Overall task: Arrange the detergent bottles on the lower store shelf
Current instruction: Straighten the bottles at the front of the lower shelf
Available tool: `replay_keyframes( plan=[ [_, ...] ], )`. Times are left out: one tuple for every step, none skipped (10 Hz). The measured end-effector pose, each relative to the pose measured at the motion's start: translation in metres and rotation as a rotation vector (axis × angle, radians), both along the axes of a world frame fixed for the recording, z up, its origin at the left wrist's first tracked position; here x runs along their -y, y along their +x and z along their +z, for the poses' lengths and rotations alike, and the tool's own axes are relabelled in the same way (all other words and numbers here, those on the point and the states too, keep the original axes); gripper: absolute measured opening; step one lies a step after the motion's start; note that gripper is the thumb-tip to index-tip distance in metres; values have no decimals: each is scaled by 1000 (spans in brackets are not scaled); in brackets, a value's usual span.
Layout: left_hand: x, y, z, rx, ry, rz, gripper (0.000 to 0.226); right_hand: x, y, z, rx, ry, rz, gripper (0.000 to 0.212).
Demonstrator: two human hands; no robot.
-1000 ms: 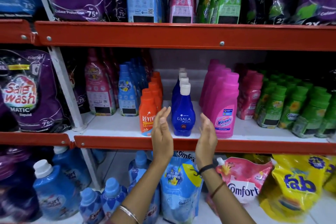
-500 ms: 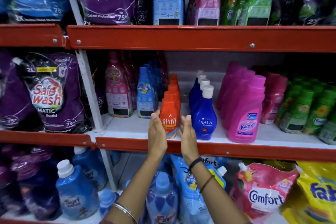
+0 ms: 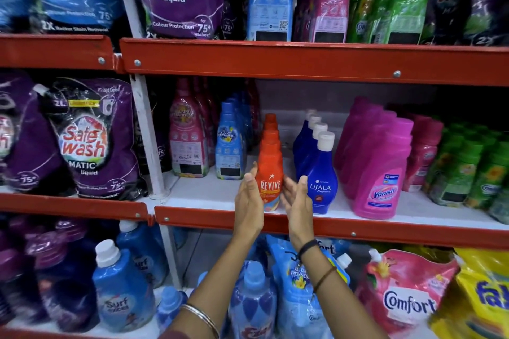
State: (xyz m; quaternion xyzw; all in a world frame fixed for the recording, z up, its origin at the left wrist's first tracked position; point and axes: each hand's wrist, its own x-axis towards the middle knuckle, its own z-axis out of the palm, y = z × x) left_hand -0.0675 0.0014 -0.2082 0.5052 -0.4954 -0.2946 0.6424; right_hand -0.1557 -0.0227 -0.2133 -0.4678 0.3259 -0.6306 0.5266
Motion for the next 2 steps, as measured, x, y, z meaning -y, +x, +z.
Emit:
replay_keyframes(
  plan=[
    [0,-1,1,18,-2,6,69,-4,1,5,-4,8,4,60],
    [-5,-3,3,21,-13,30,73,-8,-2,8,-9,20,11,58]
  ],
)
